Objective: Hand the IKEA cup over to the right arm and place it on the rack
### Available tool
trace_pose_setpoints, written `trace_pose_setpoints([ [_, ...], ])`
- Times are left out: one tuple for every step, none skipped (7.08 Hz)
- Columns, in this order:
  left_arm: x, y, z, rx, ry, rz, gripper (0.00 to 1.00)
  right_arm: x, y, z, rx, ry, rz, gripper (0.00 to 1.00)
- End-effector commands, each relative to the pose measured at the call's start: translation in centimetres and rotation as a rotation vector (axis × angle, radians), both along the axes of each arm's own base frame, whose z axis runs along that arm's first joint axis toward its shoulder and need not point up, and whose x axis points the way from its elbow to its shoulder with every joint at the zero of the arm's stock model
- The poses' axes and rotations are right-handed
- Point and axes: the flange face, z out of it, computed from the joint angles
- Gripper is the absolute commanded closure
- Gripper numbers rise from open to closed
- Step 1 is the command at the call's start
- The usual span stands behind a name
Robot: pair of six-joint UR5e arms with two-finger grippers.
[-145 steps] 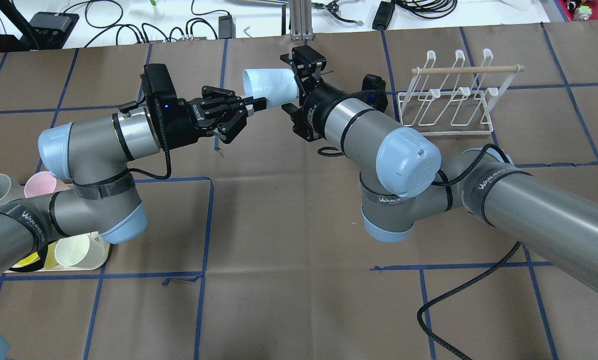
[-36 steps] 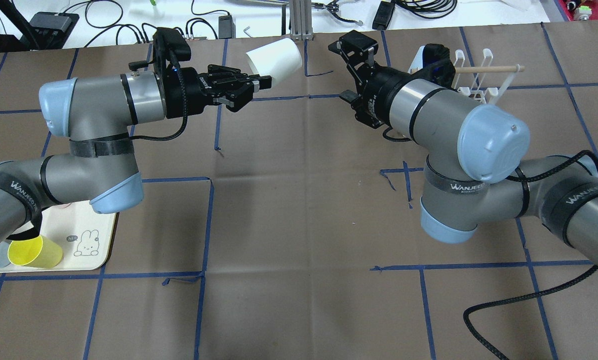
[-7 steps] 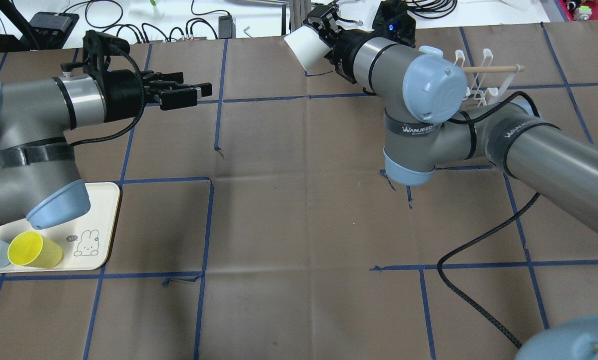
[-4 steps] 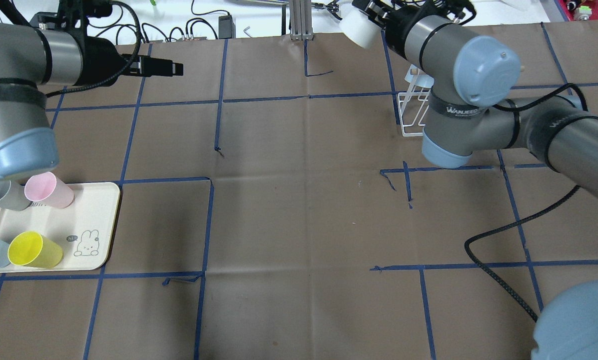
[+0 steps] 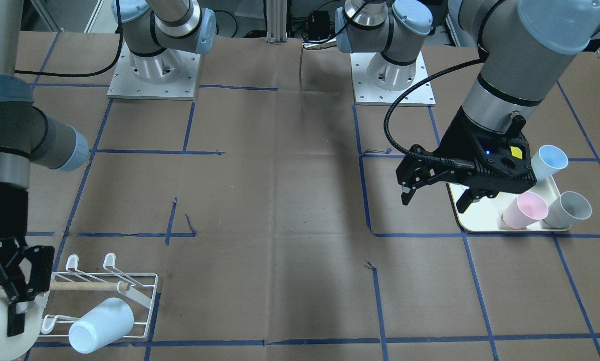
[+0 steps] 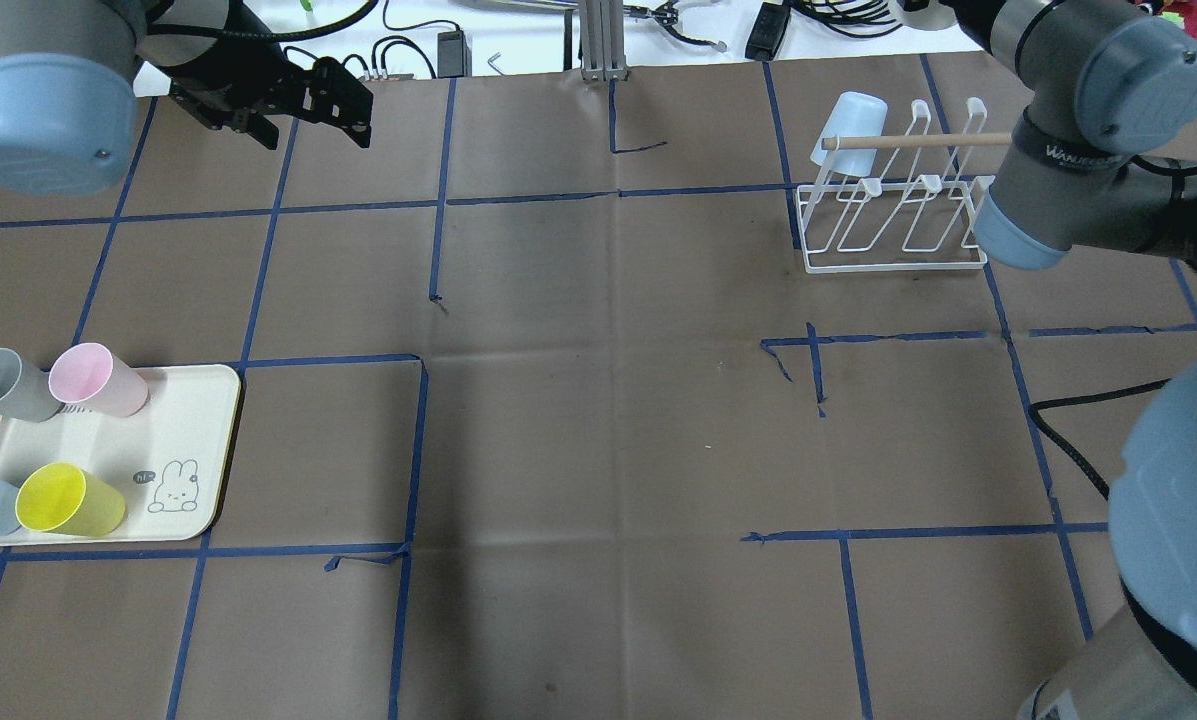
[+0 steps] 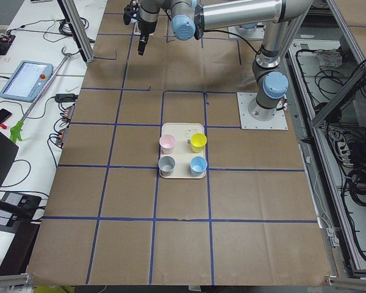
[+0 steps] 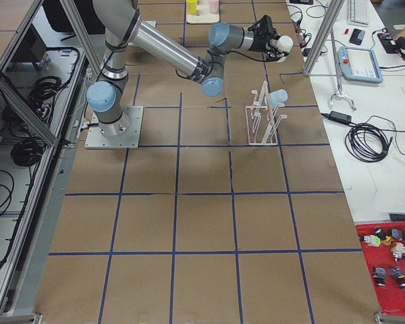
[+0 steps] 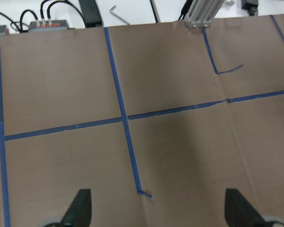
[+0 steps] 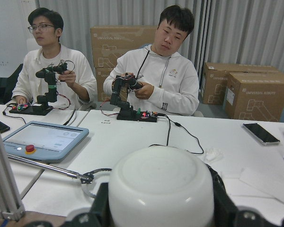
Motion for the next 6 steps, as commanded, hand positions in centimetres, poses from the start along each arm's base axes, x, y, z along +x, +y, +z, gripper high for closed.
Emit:
trace_pose_setpoints([
  [-0.4,3.3,2.7,0.169,-0.065,0.013,0.01,-5.3,-2.7,-3.2,0.006,0.052,0.021,0.82],
  [-0.3,4.0,2.4,0.190,-0.070,0.011,0.01,-7.3,-2.8,-4.7,0.025,0.033,0.021,0.82],
  [-0.3,4.3,2.0,0.198,-0.073,0.013,0.01,-7.7,-2.7,-5.8,0.043,0.025,0.016,0.82],
  [-0.4,5.0,1.7,0.204,-0.072,0.014,0.01,-8.0,-2.1,-6.9,0.069,0.009,0.006,0.82],
  [-0.4,6.1,1.2,0.208,-0.069,0.015,0.01,-7.9,-1.3,-8.2,0.096,-0.003,0.005,0.82],
  [-0.5,6.9,0.8,0.199,-0.069,0.017,0.01,-8.2,-0.9,-9.0,0.111,-0.009,-0.001,0.83],
])
